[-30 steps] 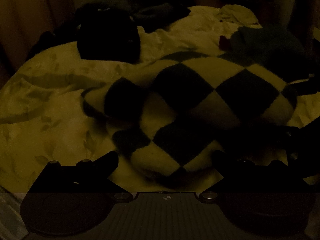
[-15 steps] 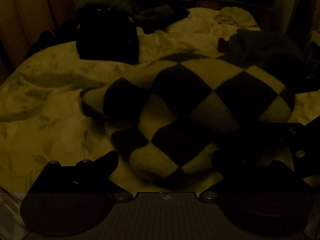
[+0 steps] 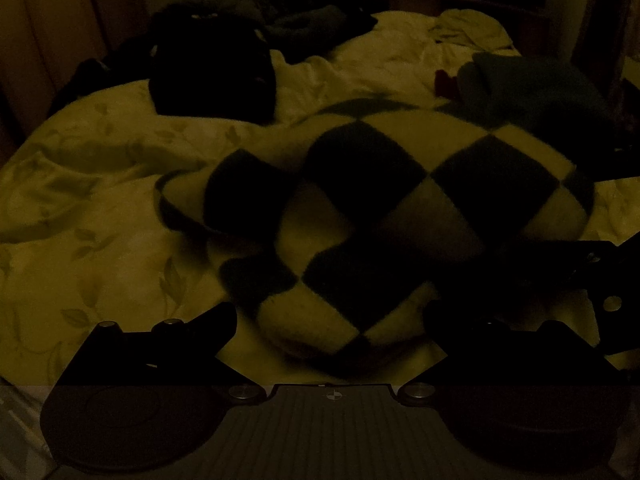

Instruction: Fold large clothes

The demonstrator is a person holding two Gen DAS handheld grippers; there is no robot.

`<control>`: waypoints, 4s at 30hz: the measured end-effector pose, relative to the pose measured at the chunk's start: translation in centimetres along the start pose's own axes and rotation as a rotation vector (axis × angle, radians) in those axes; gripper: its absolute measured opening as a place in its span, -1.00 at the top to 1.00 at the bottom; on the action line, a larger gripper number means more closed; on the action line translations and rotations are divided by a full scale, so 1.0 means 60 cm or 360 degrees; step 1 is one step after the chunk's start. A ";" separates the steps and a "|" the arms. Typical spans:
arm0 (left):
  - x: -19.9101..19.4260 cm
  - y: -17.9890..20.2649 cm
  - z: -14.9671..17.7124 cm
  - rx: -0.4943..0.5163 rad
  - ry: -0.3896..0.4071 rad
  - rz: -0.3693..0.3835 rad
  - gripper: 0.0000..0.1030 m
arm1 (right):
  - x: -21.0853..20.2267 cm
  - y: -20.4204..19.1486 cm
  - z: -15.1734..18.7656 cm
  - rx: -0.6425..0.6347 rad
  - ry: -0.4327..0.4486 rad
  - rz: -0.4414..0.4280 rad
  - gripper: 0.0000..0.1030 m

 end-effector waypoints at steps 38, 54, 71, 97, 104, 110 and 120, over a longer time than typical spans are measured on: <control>-0.018 -0.316 0.023 -0.0976 0.0315 -0.0075 -1.00 | 0.213 -0.257 -0.169 -0.0649 0.0235 0.0008 0.75; -0.014 -0.177 -0.011 -0.0819 0.0317 0.0344 -1.00 | -0.252 0.137 0.031 0.0828 0.0652 -0.0324 0.82; -0.005 -0.005 -0.063 -0.0468 0.0221 0.0464 -1.00 | -0.221 0.089 0.266 0.0796 0.0252 -0.0464 -0.21; 0.146 0.081 -0.113 -0.0407 0.0106 0.0731 -0.57 | -0.027 0.119 0.158 0.0802 0.0419 -0.0270 0.73; 0.008 -0.001 -0.100 -0.0533 0.0346 0.0822 -0.42 | -0.126 0.096 0.125 0.0686 0.0824 -0.0478 0.90; -0.119 -0.088 -0.085 -0.0585 0.0630 0.0614 0.00 | -0.212 0.000 0.096 0.0359 0.0994 -0.0951 0.93; -0.104 -0.092 -0.081 -0.0575 0.0562 0.0428 -1.00 | -0.138 -0.091 0.134 0.0111 0.0474 -0.1069 0.25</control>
Point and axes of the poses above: each gripper's, at about its wrist camera, not at the fingertips, and x roughly the way its jaws point, y to its right, z to its underside, the point moved 7 cm from there along x, roughly the way its jaws point, and after that the axes turned 6 degrees about -x, right-handed, at the moved point
